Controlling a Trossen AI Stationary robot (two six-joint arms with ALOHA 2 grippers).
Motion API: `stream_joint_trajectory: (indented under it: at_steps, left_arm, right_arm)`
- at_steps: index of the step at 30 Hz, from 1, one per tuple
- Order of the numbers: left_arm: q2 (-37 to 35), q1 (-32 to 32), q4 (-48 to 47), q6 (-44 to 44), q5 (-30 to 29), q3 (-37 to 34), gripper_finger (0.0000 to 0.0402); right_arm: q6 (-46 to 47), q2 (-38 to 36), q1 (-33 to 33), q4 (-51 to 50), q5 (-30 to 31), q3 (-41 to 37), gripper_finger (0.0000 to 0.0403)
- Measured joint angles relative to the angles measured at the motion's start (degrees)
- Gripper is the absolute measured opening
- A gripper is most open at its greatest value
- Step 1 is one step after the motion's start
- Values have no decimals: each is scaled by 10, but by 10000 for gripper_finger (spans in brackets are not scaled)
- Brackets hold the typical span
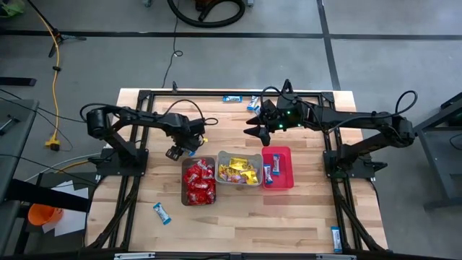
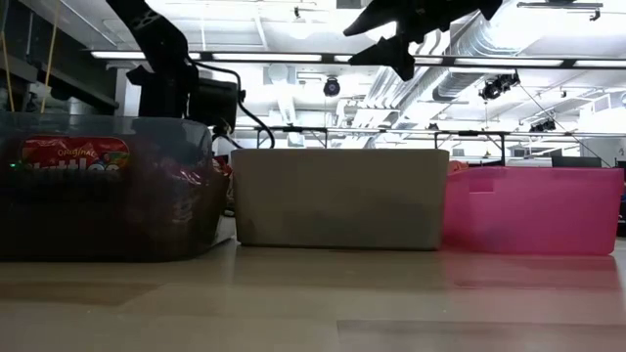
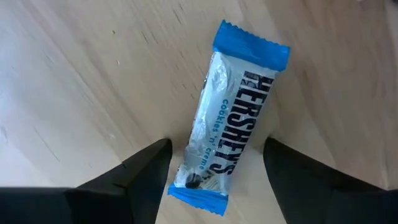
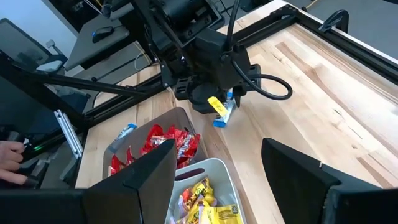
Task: Sort candy
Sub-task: Put the white chocolate into the pink bin
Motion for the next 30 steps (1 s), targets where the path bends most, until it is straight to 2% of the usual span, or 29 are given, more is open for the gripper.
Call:
stream_joint_trajectory:
  at_steps: [3, 5, 7, 11, 12, 16, 19, 22, 27, 30]
  left_arm:
    - [1, -4, -1, -15, -2, 0, 236]
    - [2, -5, -1, -24, -5, 0, 208]
    - [2, -7, -1, -40, -7, 0, 161]
    - [-14, -8, -3, -89, -3, -2, 36]
    - [-22, -7, -3, -105, -3, -2, 23]
    - [-77, 10, -6, -147, 1, -4, 21]
    - [-133, 27, -4, -172, -1, -4, 6]
    - [-199, 39, 26, -233, 10, -4, 5]
    - [-297, 36, 130, -362, 68, -4, 3]
    - [-326, 13, 225, -438, 70, -4, 1]
  right_arm:
    - [-5, 0, 0, -5, 0, 0, 232]
    - [-12, 0, 0, -5, 1, 0, 232]
    - [-14, 0, 0, -5, 1, 0, 232]
    - [-15, 0, 0, -7, 1, 0, 232]
    - [-14, 0, 0, -8, 1, 0, 232]
    - [-13, 0, 0, -9, -1, 0, 232]
    - [-15, 0, 0, 0, -27, 0, 232]
    - [-15, 0, 0, 9, -49, 0, 232]
    - [-13, 0, 0, 23, -65, 0, 232]
    - [-11, 0, 0, 28, -71, 0, 232]
